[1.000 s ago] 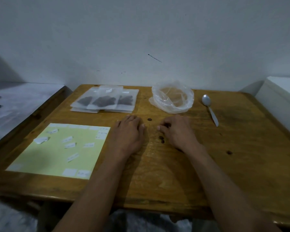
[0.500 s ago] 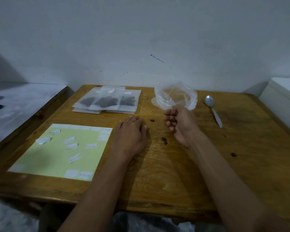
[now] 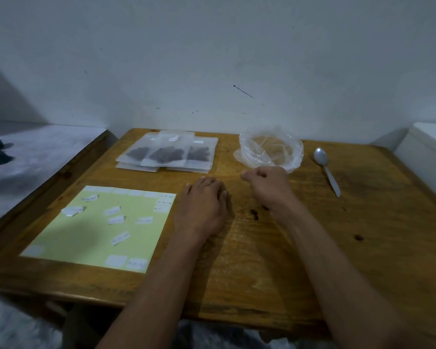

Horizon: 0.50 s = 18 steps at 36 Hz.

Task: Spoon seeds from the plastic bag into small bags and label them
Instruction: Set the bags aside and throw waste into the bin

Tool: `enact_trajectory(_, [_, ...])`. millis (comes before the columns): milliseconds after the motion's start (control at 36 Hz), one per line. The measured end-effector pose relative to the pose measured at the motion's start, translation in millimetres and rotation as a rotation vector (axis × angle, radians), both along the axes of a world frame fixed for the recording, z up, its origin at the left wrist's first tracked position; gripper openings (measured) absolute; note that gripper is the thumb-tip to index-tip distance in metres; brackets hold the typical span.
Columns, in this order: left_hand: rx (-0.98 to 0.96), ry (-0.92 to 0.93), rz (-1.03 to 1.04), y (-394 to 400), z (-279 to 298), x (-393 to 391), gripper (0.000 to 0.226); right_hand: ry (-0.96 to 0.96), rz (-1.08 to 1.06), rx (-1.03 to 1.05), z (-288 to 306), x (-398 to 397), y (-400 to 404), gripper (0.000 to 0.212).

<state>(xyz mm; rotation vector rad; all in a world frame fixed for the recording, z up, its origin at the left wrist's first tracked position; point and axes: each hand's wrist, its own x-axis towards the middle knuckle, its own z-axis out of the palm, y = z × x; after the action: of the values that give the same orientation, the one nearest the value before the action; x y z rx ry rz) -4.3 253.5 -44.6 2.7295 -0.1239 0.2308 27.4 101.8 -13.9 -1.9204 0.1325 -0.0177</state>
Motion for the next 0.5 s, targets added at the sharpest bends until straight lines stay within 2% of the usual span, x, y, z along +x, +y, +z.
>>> enact_trajectory(56, [-0.004,-0.008,0.001,0,1,-1,0.035,0.161,-0.009,0.428,10,-12,-9,0.016])
enact_trajectory(83, [-0.005,-0.011,0.002,-1,1,-1,0.036,0.210,-0.009,0.539,13,-17,-13,0.017])
enact_trajectory(194, [0.001,0.013,0.006,-2,3,-3,0.041,0.242,-0.005,0.614,16,-36,-19,0.024])
enact_trajectory(250, [0.005,0.024,0.010,-2,4,-4,0.042,0.214,-0.041,0.479,17,-43,-19,0.026])
enact_trajectory(333, [0.007,0.035,0.009,-2,6,-6,0.041,0.071,-0.026,-0.070,11,-51,-21,0.021])
enact_trajectory(389, [0.013,0.040,0.009,-2,6,-6,0.042,-0.027,0.042,-0.376,4,-56,-21,0.026])
enact_trajectory(444, [0.016,0.046,0.009,-2,7,-6,0.043,-0.032,0.094,-0.547,-1,-63,-20,0.031])
enact_trajectory(500, [0.016,0.048,0.008,-3,7,-6,0.043,-0.070,0.113,-0.597,-5,-68,-21,0.027])
